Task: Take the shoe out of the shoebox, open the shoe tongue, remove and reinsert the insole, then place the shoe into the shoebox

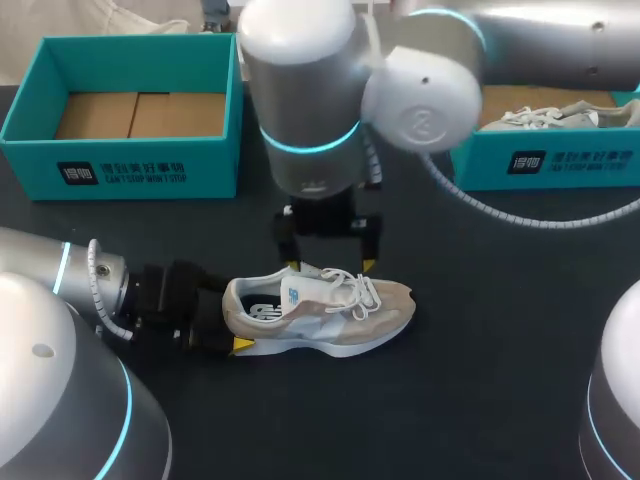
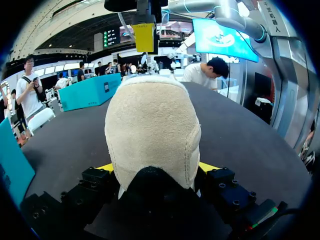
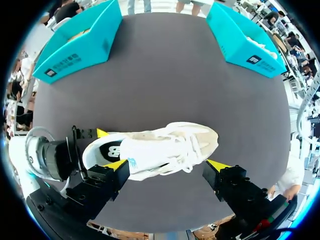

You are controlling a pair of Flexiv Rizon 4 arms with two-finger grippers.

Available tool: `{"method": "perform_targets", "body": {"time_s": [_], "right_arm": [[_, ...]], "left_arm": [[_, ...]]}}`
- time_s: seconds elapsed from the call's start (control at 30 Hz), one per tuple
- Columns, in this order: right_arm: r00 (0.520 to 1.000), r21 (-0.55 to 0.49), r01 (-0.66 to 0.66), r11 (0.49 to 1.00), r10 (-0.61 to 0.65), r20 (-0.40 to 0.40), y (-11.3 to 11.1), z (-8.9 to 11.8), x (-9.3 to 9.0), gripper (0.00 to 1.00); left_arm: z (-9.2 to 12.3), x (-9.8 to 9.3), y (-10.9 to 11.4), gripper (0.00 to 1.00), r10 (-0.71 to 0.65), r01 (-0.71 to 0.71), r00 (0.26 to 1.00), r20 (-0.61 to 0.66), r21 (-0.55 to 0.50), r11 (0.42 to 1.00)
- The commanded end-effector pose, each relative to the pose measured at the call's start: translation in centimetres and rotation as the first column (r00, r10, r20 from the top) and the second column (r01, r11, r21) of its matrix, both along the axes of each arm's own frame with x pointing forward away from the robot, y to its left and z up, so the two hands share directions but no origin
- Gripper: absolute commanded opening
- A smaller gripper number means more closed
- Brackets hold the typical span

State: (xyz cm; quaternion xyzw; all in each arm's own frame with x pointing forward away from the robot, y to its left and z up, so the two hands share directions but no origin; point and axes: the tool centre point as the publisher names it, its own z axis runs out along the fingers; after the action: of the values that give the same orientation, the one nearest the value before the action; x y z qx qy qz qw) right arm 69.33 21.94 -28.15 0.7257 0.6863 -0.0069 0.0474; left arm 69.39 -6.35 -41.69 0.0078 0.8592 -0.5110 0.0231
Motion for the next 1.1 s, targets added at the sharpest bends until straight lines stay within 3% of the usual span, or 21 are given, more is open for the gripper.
{"method": "perform_targets", "body": {"time_s": [0.03,0.27,0.6,1.1], "right_arm": [[0.988,-0.150,0.150,0.977,-0.142,0.065,6.9,-2.1,-1.0,1.00],[0.989,-0.221,0.146,0.964,-0.141,0.039,8.1,-4.0,-1.4,1.00],[0.981,-0.289,0.193,0.938,-0.187,0.049,8.5,-5.0,-1.7,1.00],[0.948,-0.320,0.318,0.893,-0.302,0.098,6.1,-6.6,-1.5,1.00]], "left_arm": [[-0.2,0.1,0.0,0.00,0.000,0.000,1.000,0.001,0.002,1.000],[-0.2,0.1,0.0,0.00,0.000,0.000,1.000,0.001,0.002,1.000],[-0.2,0.1,0.0,0.00,0.000,0.000,1.000,0.001,0.002,1.000],[-0.2,0.1,0.0,0.00,0.000,0.000,1.000,0.001,0.002,1.000]]}}
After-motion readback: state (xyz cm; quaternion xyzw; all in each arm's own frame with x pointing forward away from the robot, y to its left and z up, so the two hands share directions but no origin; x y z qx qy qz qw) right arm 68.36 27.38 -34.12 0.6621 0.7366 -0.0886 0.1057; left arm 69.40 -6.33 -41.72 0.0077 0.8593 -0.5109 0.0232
